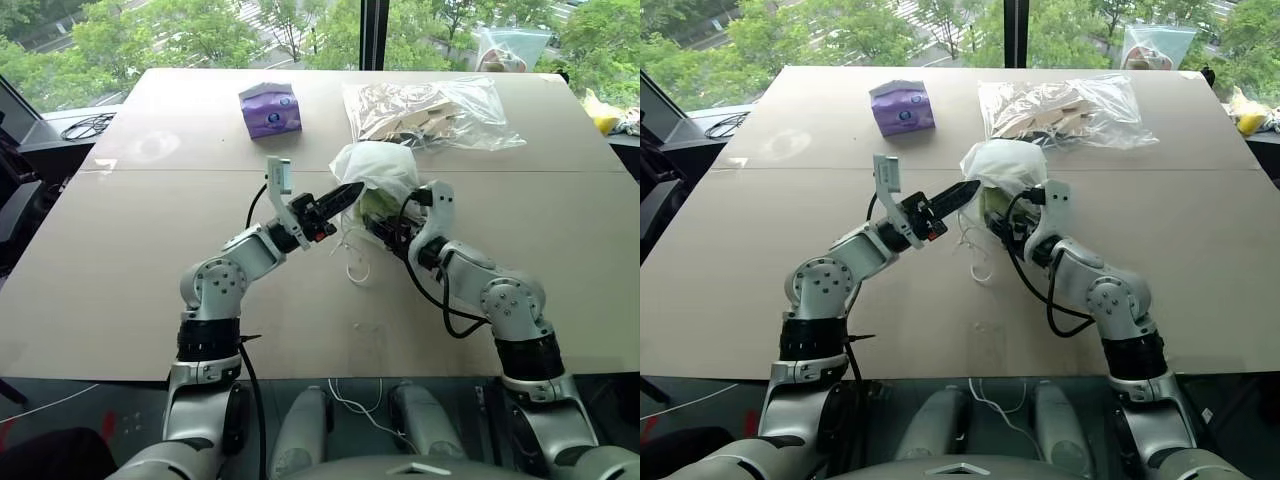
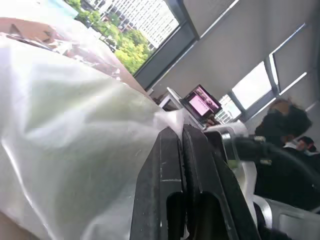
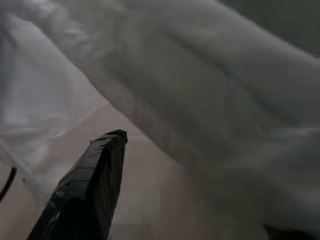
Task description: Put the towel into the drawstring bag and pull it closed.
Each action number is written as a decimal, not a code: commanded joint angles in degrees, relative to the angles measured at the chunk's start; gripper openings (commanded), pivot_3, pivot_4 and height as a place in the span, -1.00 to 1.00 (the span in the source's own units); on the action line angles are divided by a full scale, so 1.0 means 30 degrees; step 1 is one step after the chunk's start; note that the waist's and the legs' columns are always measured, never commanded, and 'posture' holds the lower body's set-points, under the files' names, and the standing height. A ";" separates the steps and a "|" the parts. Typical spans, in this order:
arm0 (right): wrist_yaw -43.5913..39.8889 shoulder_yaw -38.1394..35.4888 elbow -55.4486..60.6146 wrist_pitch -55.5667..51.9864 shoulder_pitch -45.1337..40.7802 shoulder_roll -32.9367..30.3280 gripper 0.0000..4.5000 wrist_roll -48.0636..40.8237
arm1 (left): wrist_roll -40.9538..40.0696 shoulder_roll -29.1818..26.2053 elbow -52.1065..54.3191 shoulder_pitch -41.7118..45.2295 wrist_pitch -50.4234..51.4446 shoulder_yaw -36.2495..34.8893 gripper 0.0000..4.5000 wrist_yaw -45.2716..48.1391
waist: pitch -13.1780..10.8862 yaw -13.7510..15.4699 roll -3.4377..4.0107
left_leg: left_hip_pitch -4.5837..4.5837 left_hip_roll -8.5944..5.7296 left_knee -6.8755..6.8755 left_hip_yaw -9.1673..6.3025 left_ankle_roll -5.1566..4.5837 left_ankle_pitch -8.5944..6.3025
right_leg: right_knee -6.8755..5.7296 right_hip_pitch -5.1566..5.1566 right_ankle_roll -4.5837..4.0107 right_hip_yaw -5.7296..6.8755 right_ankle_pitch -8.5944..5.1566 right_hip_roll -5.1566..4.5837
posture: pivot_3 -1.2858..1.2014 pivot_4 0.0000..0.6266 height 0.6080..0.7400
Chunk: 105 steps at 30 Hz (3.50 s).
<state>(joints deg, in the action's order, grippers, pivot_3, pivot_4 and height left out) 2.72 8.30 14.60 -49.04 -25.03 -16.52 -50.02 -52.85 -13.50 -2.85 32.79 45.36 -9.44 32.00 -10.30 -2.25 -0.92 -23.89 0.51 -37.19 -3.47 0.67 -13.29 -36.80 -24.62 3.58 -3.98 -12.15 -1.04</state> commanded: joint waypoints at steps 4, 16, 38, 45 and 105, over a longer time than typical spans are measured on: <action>-0.5801 -0.0251 0.4976 0.0437 0.1046 -0.3553 0.48 0.0258 | 0.0873 0.0096 -0.0754 0.0823 -0.1205 -0.0353 -1.00 0.0584 | -0.0001 -0.0039 -0.0002 | 0.0004 0.0011 0.0012 -0.0010 0.0000 0.0000 | -0.0003 -0.0001 0.0018 0.0002 -0.0012 0.0013 | 0.03 -0.52 1.00; -0.7635 -0.3621 0.7511 0.0767 0.3804 -0.3656 0.98 -0.4235 | 0.1270 0.0344 -0.0464 0.0624 -0.0887 0.0116 -1.00 0.0954 | -0.0003 -0.0043 -0.0012 | 0.0038 0.0029 -0.0040 -0.0013 -0.0002 0.0002 | -0.0028 0.0031 0.0060 0.0004 -0.0031 0.0032 | 0.03 -0.52 1.00; -1.0370 -0.9716 0.8810 0.0562 0.9799 -1.1692 0.98 -0.4114 | 0.1209 0.1033 0.0146 0.0618 -0.0490 0.0146 -1.00 0.0698 | 0.0003 0.0364 -0.0025 | 0.0033 -0.0001 -0.0027 -0.0008 -0.0011 -0.0005 | -0.0002 0.0060 0.0032 0.0000 -0.0024 0.0004 | 0.03 -0.52 1.00; -0.9946 -0.4718 0.8711 0.1494 0.9763 -1.3083 0.98 0.2164 | 0.1285 0.0843 -0.0121 0.0870 -0.0381 -0.0034 -1.00 0.0743 | 0.0007 0.0087 -0.0036 | 0.0064 0.0024 -0.0097 0.0022 -0.0002 0.0007 | -0.0014 0.0072 0.0030 -0.0019 -0.0057 0.0029 | 0.03 -0.52 1.00; -0.4974 -0.7774 0.5428 0.1205 0.5730 -0.4784 -1.00 0.9946 | 0.1275 -0.3461 -0.0859 0.1919 0.0835 -0.0187 -0.16 0.6252 | 0.0009 -0.0054 -0.0043 | 0.0086 0.0012 -0.0091 -0.0018 0.0002 0.0010 | -0.0053 0.0104 0.0027 -0.0006 0.0006 0.0027 | 0.03 -0.52 1.00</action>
<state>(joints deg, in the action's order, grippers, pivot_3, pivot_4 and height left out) -12.03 -14.22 29.74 -46.01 -6.96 -30.64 -20.54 -48.51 -20.81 -5.82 36.85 48.54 -8.07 46.38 -10.28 -2.41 -1.05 -23.60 0.55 -37.46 -3.52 0.68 -13.26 -37.02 -24.31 3.66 -3.99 -12.14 -0.95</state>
